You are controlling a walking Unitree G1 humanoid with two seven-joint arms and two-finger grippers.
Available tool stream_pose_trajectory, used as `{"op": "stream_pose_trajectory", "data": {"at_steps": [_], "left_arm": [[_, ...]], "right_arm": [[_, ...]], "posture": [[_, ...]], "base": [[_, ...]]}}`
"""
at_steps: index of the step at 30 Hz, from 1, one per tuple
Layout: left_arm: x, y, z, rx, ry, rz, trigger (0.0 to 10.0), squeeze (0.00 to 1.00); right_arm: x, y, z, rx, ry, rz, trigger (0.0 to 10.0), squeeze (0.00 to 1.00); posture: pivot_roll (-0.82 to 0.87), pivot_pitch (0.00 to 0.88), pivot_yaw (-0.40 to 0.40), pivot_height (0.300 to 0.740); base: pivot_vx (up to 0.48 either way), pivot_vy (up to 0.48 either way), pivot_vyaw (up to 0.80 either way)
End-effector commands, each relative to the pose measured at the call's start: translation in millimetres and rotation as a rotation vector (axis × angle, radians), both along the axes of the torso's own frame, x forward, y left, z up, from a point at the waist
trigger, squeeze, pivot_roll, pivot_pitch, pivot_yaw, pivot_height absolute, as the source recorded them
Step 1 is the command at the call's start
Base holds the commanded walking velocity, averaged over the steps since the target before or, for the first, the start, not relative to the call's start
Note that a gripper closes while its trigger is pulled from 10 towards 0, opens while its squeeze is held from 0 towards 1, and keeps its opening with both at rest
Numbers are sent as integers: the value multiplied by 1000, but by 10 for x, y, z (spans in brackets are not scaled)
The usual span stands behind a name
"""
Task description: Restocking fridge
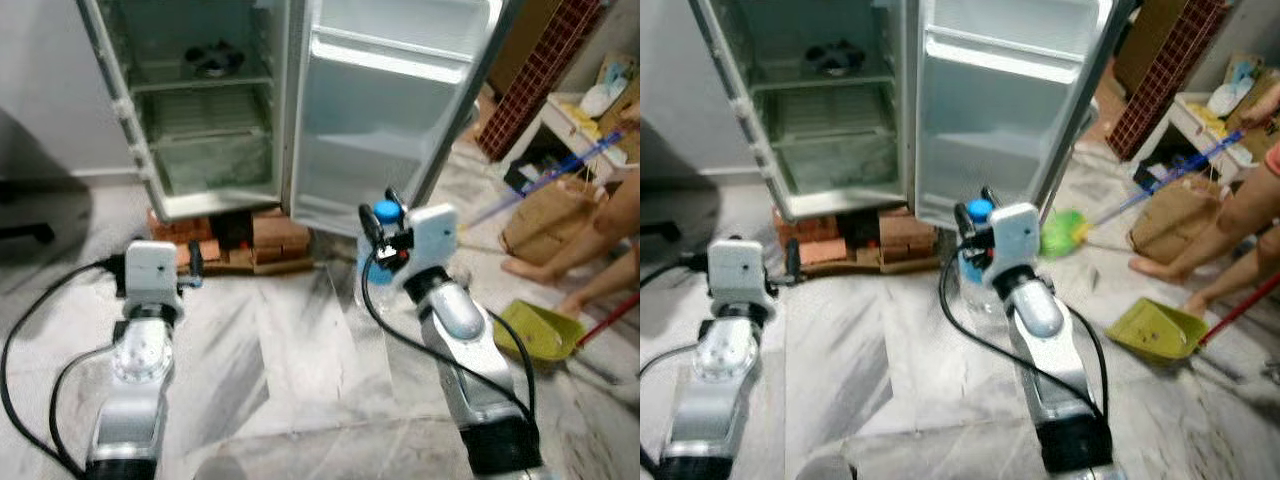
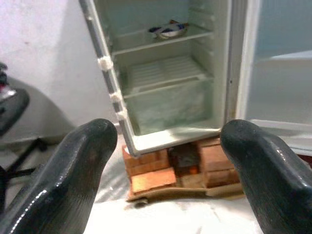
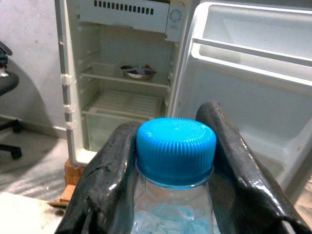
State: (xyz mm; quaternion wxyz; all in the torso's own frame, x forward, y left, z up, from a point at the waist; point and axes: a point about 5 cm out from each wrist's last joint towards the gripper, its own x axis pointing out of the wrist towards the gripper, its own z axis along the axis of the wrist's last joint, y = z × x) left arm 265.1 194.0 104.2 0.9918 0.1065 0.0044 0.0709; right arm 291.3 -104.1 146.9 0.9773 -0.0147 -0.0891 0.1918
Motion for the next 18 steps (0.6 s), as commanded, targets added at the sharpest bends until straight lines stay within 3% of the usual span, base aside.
{"op": "stream_pose_trajectory", "data": {"at_steps": [1,18], "left_arm": [[18,-101,18,-19,-9,-31,10000,0],[23,-101,30,-28,1,-43,10000,0]], "right_arm": [[3,-110,71,-14,-39,-36,10000,0],[-21,-111,-21,-62,-28,-30,10000,0]], "posture": [[105,94,-110,740],[104,135,-89,740]], "base": [[409,247,0],[385,281,0]]}}
